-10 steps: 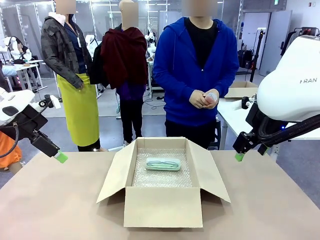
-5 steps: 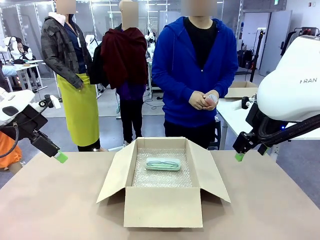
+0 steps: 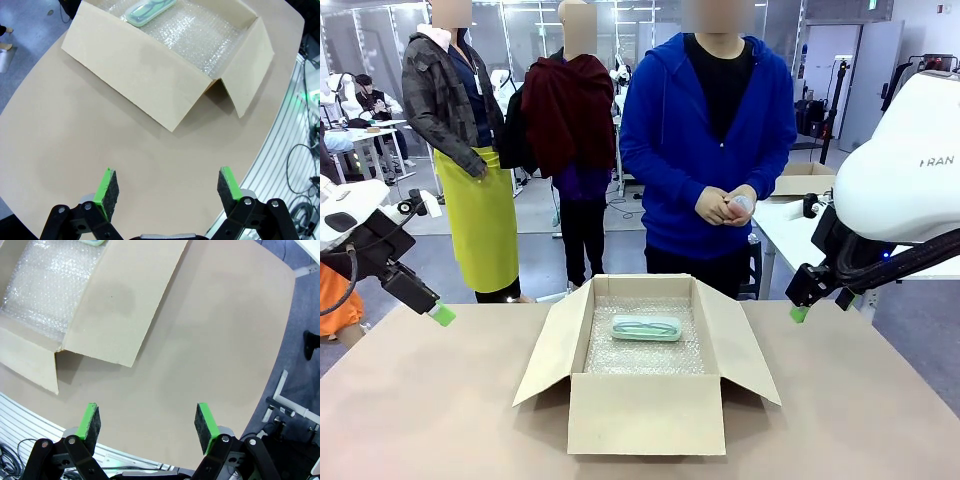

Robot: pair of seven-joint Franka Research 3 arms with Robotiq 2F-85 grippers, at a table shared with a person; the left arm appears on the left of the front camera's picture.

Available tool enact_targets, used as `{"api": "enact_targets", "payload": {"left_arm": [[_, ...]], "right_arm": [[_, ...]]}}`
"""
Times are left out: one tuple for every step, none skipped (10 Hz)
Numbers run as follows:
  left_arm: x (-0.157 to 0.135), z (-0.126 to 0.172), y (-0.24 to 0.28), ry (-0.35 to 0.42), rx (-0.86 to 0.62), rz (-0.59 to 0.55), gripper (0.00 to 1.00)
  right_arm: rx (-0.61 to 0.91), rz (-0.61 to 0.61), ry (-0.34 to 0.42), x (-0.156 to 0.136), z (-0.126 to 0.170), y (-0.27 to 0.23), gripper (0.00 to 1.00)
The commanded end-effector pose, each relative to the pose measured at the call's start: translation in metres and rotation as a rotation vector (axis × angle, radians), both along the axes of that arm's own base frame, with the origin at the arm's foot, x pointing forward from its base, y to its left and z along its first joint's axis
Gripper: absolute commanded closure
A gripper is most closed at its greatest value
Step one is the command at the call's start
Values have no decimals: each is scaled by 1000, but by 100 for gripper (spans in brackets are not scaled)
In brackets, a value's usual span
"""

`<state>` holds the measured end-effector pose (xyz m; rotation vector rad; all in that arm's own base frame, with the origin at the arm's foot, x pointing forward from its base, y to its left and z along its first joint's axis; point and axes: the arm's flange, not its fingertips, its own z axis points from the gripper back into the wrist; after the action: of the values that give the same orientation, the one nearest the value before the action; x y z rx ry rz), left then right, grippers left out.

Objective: Pack the glasses set securely to prepare it for shipping.
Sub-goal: Put the Glasses case from the right side of the table into the Package Box.

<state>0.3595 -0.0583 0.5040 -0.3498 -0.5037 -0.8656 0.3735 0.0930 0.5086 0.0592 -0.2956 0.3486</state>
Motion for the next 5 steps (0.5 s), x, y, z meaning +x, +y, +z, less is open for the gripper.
{"api": "enact_targets", "payload": {"left_arm": [[-1, 0, 2, -5, -22, -20, 0], [-1, 0, 2, -5, -22, -20, 0], [-1, 0, 2, -5, -22, -20, 0], [-1, 0, 2, -5, -22, -20, 0], [-1, 0, 2, -5, -22, -20, 0]], "right_arm": [[-7, -1, -3, 1, 1, 1, 5], [-7, -1, -3, 1, 1, 1, 5], [-7, -1, -3, 1, 1, 1, 5], [-7, -1, -3, 1, 1, 1, 5], [-7, -1, -3, 1, 1, 1, 5]]}}
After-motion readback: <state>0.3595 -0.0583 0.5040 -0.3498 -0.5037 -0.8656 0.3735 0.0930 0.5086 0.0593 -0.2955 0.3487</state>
